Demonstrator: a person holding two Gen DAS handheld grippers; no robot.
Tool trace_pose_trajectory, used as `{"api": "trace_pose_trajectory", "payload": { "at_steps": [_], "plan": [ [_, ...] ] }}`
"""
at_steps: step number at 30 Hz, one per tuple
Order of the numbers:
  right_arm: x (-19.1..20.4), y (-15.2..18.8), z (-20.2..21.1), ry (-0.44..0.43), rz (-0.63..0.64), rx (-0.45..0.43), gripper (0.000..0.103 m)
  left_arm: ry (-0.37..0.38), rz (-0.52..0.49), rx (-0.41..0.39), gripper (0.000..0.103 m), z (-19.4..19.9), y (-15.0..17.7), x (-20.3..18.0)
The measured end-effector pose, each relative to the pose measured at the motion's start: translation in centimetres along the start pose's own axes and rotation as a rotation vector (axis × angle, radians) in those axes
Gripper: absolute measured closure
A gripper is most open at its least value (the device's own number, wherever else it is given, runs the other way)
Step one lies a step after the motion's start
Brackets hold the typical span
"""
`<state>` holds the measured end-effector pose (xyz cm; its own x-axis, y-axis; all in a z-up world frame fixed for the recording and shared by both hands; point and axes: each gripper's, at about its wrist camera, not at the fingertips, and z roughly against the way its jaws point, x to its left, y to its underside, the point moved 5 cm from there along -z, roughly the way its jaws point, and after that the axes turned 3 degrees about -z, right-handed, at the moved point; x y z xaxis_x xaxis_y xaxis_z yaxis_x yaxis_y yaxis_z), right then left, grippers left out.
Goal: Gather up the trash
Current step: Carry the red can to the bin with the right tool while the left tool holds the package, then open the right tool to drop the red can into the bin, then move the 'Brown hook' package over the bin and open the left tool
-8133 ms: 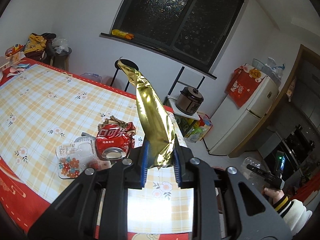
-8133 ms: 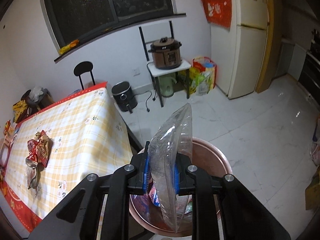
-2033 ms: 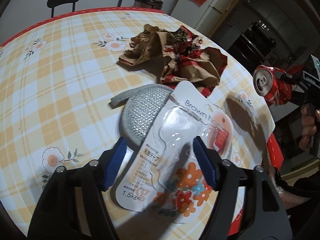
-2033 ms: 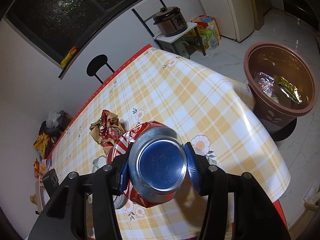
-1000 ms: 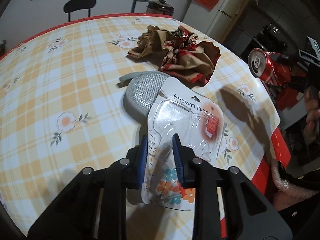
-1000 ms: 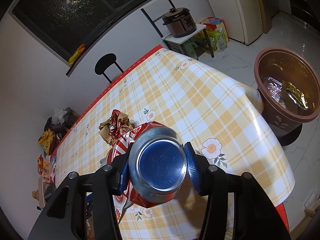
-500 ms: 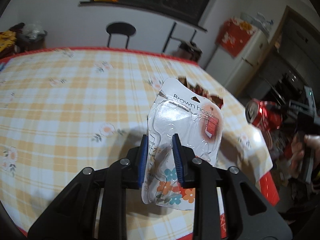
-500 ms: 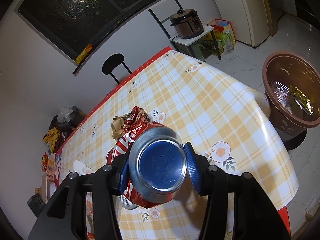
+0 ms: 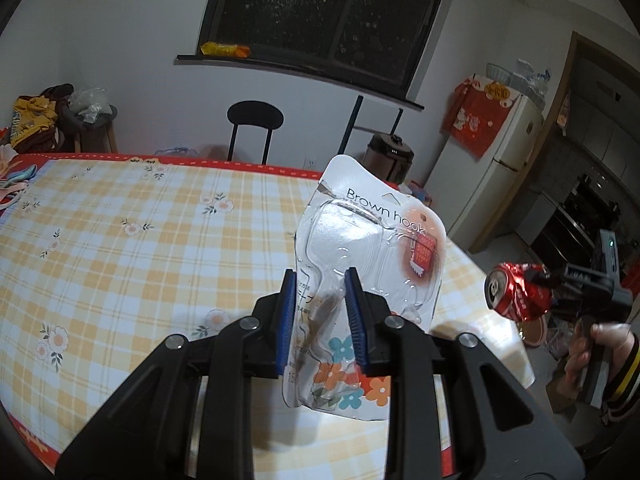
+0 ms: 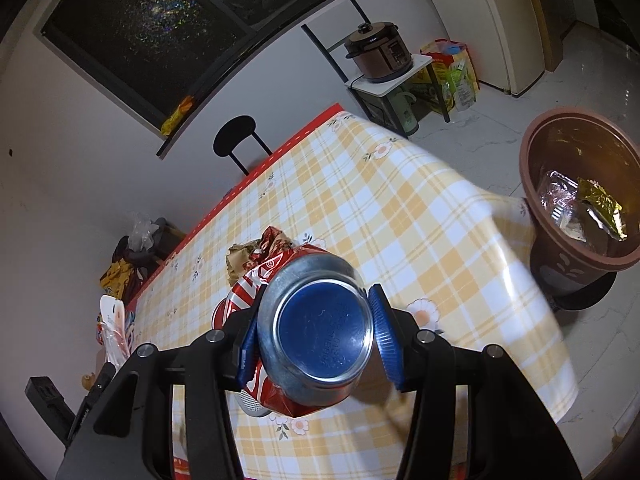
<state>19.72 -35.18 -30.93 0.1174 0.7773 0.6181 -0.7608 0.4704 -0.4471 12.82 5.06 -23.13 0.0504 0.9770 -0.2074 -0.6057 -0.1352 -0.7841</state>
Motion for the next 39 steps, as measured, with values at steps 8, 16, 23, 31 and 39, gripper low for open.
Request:
{"api": "trace_pose_trajectory", "payload": {
  "at_steps": [8,16,23,31,39],
  "plan": [
    [-6.0,-4.2,3.1,0.011,-0.039,-0.036,0.054,-0.018,0.008,-0.041,0.076,0.8,-1.1,-5.8],
    [-15.4,-10.1,6.9,0.088,-0.094,-0.112,0.054,-0.028,0.009,-0.066,0.076,0.3,-1.2,-12.5],
    [-22.3,-14.9,8.5,0.165,-0.097,-0.153,0.054,-0.045,0.04,-0.093,0.076,0.2,-0.2,-17.2],
    [-26.3,-17.8,6.3,0.198,-0.071,-0.095,0.054,-0.091,0.056,-0.095,0.076,1.0,1.0,-20.5],
    [-26.9,-18.1,4.8,0.171,-0.079,-0.015,0.023,-0.108,0.03,-0.096,0.075,1.0,0.5,-22.8]
  ]
}}
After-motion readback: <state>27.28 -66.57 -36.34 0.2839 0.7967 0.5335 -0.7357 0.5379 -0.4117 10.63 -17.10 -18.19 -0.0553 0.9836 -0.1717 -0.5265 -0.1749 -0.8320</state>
